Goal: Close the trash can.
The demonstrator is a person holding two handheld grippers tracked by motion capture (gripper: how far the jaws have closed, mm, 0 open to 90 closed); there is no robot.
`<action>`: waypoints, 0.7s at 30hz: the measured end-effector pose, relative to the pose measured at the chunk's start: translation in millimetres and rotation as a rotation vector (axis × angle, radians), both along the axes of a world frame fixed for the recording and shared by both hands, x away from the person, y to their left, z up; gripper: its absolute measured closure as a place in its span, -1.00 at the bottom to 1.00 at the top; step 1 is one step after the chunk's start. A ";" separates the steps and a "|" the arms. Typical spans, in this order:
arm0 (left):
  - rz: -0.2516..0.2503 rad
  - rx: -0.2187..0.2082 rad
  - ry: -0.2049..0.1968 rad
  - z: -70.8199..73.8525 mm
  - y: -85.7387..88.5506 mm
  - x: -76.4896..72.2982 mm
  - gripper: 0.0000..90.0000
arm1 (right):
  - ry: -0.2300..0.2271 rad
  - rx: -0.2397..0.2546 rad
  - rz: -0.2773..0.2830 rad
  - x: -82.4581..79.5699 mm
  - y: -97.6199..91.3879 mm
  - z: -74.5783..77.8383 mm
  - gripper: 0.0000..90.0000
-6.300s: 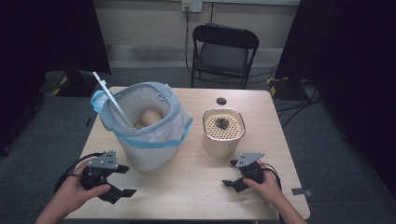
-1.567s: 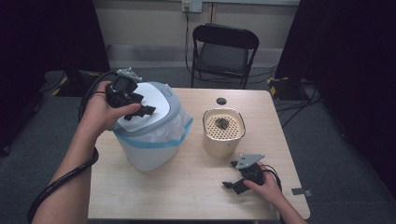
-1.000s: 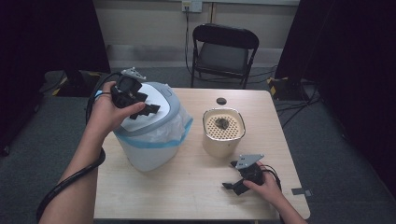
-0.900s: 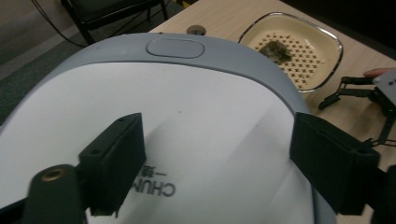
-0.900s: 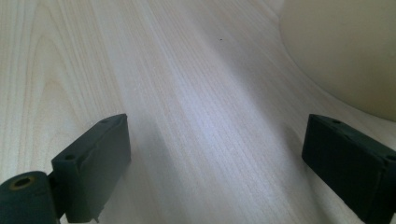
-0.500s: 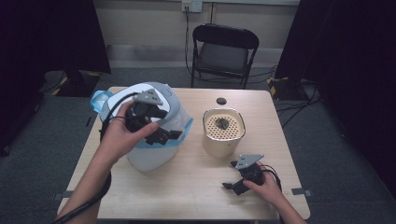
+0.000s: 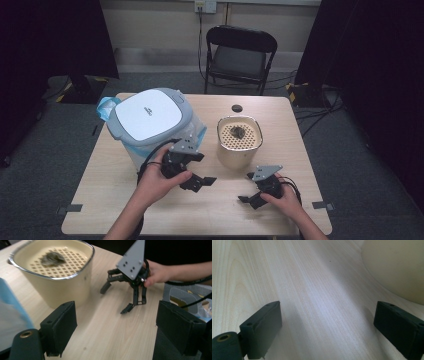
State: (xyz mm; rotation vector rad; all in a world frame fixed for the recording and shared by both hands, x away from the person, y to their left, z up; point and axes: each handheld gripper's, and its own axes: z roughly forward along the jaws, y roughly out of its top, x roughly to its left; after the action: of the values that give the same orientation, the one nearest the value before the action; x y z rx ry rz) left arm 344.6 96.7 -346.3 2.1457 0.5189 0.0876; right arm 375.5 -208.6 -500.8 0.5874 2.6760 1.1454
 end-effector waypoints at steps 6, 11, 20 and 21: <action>-0.018 0.009 0.037 -42.8 -6.0 -6.1 -0.64 | 0.001 0.001 0.001 0.0 0.0 -0.1 -0.84; -0.023 0.012 0.047 -72.0 -7.5 -10.0 -0.64 | 0.000 0.000 0.002 0.0 -0.1 0.0 -0.84; -0.052 0.067 0.020 -121.1 -16.4 -17.5 -0.64 | 0.003 0.002 0.005 0.1 0.3 -0.1 -0.86; -0.052 0.073 0.014 -125.7 -17.1 -17.7 -0.64 | 0.002 -0.001 0.006 0.1 0.8 -0.1 -0.88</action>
State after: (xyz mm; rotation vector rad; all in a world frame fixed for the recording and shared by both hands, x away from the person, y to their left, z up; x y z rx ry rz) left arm 327.0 79.6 -472.1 2.2309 0.4740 0.0633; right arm 375.7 -207.8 -500.9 0.5808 2.6818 1.1460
